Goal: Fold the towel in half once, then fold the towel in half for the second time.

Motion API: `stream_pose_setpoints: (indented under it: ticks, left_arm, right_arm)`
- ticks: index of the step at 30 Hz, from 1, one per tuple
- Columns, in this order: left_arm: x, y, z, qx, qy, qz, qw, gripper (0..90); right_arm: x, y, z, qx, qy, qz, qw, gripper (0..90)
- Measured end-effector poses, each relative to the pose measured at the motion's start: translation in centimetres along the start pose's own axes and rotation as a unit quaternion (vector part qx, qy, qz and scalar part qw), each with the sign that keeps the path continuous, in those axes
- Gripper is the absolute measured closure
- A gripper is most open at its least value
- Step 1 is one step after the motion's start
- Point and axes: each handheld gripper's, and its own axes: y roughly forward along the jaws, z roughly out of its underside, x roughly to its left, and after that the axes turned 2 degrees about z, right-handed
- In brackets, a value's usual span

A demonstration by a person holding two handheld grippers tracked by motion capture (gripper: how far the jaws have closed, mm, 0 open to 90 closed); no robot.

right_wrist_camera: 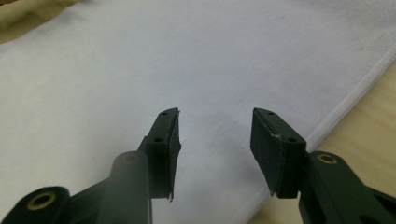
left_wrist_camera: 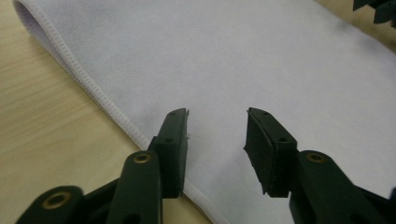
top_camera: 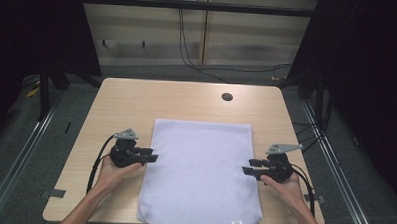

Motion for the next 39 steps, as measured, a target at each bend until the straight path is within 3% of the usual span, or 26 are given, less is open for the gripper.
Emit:
stream_pose_setpoints:
  ticks: [3, 4, 5, 7, 12, 13, 14, 16, 18, 21, 23, 24, 31, 33, 36, 37, 39]
  left_arm:
    - [-0.1, 0.9, -0.2, -0.006, -0.001, 0.001, 1.0000, 72.8]
    - [-0.5, 1.4, -0.3, 0.004, 0.016, -0.022, 0.9996, 73.7]
    - [-0.4, 2.0, -0.4, 0.011, 0.014, -0.031, 0.9994, 72.4]
    - [0.4, 2.4, -0.3, 0.014, 0.006, -0.035, 0.9993, 70.0]
    - [0.8, 2.2, -0.2, 0.023, 0.016, -0.025, 0.9993, 78.3]
    - [0.8, 2.2, -0.2, 0.025, 0.020, -0.025, 0.9992, 78.3]
    - [0.5, 2.0, 0.0, 0.029, 0.039, -0.031, 0.9983, 80.3]
    - [0.0, 1.8, 0.2, 0.034, 0.043, -0.035, 0.9979, 83.0]
    - [-0.2, 1.7, 0.5, 0.030, 0.042, -0.030, 0.9982, 83.8]
    - [-0.8, 1.3, 0.9, 0.038, 0.045, -0.027, 0.9979, 86.5]
    - [-1.1, 1.0, 1.3, 0.038, 0.036, -0.028, 0.9983, 87.4]
    - [-1.5, 0.9, 1.5, 0.038, 0.037, -0.026, 0.9983, 88.6]
    - [-3.0, 0.5, 2.2, 0.050, 0.047, -0.018, 0.9975, 89.2]
    - [-3.5, 0.4, 2.5, 0.053, 0.040, -0.005, 0.9978, 89.3]
    - [-4.5, -0.1, 3.0, 0.065, 0.046, 0.007, 0.9968, 89.3]
    - [-4.8, -0.3, 3.2, 0.073, 0.049, 0.010, 0.9961, 89.2]
    - [-5.2, -0.5, 3.5, 0.075, 0.057, 0.009, 0.9956, 88.2]
  right_arm:
    - [-0.5, 1.2, -0.7, 0.008, 0.000, 0.006, 0.9999, 53.2]
    - [-0.9, 2.2, -1.3, 0.012, -0.007, 0.015, 0.9998, 53.3]
    - [-1.0, 2.5, -1.5, 0.015, -0.010, 0.015, 0.9997, 53.3]
    - [-1.5, 3.5, -1.9, 0.018, -0.005, 0.025, 0.9995, 53.3]
    - [-2.0, 4.7, -1.7, 0.032, -0.009, 0.033, 0.9989, 58.1]
    - [-2.0, 4.7, -1.7, 0.032, -0.009, 0.033, 0.9989, 58.1]
    - [-1.9, 4.7, -1.7, 0.035, -0.015, 0.038, 0.9985, 60.1]
    - [-1.8, 4.7, -1.5, 0.030, -0.013, 0.042, 0.9986, 59.6]
    - [-1.7, 4.7, -1.5, 0.029, -0.012, 0.047, 0.9984, 59.6]
    - [-0.7, 4.7, -1.3, 0.035, -0.028, 0.057, 0.9973, 60.1]
    - [-0.5, 4.6, -1.3, 0.041, -0.032, 0.058, 0.9969, 62.8]
    - [0.0, 4.3, -1.0, 0.045, -0.041, 0.060, 0.9963, 70.0]
    - [0.7, 3.1, 0.1, 0.052, -0.047, 0.039, 0.9968, 81.0]
    - [1.3, 2.6, 0.5, 0.059, -0.047, 0.039, 0.9964, 82.7]
    - [2.4, 1.8, 1.4, 0.063, -0.050, 0.037, 0.9960, 82.7]
    - [2.8, 1.2, 1.9, 0.071, -0.041, 0.019, 0.9964, 80.4]
    - [3.0, 1.0, 1.9, 0.077, -0.043, 0.015, 0.9960, 76.7]
